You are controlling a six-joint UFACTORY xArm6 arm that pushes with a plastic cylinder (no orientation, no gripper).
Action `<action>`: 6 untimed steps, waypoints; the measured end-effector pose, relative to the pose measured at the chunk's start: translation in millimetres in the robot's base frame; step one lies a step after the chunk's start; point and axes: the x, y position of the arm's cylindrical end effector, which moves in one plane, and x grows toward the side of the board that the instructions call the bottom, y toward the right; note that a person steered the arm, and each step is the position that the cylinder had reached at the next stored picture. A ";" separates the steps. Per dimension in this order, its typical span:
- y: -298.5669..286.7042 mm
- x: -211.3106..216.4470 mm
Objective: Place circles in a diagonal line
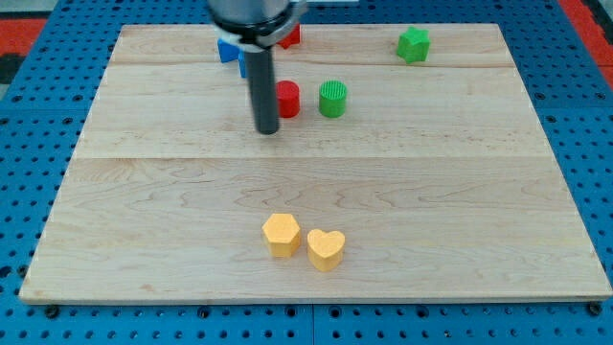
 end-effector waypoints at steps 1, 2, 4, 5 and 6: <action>49.2 -25.6; 90.5 -58.8; 87.1 -76.1; 42.2 -23.9; 27.2 30.8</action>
